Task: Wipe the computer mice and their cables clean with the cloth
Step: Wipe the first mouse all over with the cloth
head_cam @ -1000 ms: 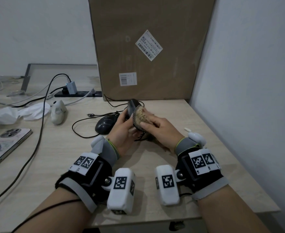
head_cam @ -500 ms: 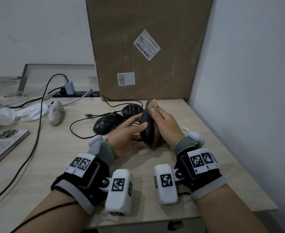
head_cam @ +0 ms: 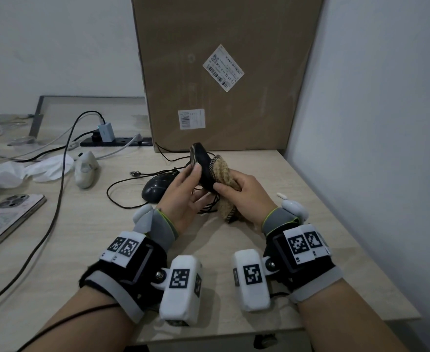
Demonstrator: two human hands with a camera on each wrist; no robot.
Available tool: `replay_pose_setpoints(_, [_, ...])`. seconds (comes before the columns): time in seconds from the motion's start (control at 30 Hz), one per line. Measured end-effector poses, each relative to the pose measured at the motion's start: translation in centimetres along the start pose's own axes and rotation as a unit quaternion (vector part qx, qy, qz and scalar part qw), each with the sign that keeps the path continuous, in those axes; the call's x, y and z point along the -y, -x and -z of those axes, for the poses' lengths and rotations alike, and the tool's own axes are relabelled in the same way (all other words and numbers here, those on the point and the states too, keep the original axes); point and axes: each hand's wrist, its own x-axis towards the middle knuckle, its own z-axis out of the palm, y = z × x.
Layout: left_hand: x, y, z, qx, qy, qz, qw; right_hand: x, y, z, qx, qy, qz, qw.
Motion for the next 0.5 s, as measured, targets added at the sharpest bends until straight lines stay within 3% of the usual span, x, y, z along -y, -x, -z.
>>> replay_pose_setpoints(0.23, [0.12, -0.20, 0.23, -0.031, -0.038, -0.004, 0.999, -0.25, -0.32, 0.07, -0.083, -0.014, 0.005, 0.996])
replay_pose_setpoints(0.5, [-0.06, 0.00, 0.50, 0.014, -0.052, -0.004, 0.999, 0.03, -0.13, 0.03, -0.040, -0.050, 0.011, 0.998])
